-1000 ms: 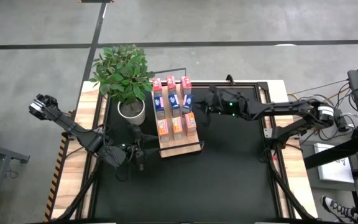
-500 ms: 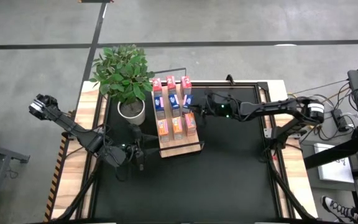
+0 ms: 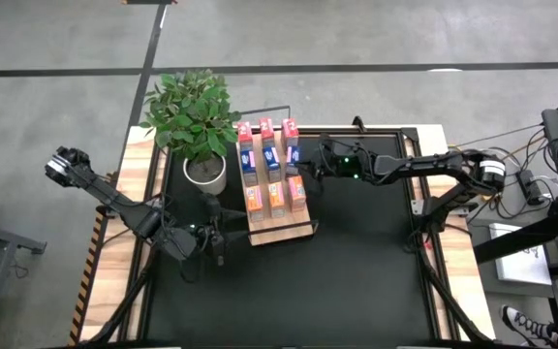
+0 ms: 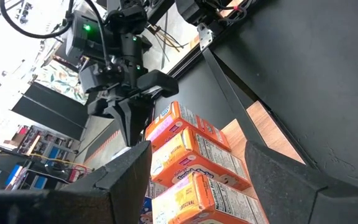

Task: Stack cereal on shelf
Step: Put the blue cereal box on the shelf aligned with the other blue cereal boxes

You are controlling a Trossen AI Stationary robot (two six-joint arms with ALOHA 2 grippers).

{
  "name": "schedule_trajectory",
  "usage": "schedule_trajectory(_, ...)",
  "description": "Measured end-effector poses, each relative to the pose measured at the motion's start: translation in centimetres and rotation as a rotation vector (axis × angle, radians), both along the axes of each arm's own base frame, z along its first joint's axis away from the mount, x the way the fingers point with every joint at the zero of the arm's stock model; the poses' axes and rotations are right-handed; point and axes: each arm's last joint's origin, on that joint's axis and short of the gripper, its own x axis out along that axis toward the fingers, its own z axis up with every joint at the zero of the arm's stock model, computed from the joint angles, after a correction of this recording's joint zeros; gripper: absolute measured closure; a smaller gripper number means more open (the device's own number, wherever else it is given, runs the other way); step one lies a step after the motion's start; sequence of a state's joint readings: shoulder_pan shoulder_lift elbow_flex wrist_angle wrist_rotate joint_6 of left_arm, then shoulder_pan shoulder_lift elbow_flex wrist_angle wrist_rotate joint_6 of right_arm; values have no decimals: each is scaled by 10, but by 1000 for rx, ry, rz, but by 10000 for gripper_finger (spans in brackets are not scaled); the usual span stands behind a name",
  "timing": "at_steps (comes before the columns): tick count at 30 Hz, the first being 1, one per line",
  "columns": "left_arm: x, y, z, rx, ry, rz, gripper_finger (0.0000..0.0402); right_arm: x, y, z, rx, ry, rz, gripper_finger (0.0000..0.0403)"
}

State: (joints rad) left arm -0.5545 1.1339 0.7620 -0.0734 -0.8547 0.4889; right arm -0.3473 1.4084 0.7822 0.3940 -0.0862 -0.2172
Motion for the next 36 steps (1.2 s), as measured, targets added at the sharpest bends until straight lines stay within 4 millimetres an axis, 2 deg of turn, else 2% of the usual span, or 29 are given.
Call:
schedule_trajectory(10, 0, 0, 0, 1, 2, 0, 160, -8, 3, 9, -84, 37, 31, 390)
schedule_trajectory(21, 0, 0, 0, 0, 1, 0, 160, -21, 5, 25, -72, 65, 20, 390)
schedule_trajectory(26, 0, 0, 0, 1, 1, 0, 160, -25, -11, 29, -28, 136, -36, 393)
schedule_trajectory(32, 0, 0, 0, 1, 1, 0, 160, -22, -38, 16, 43, 155, -27, 394)
schedule_trajectory(36, 0, 0, 0, 1, 2, 0, 160, -12, -50, 7, 64, 174, -26, 394)
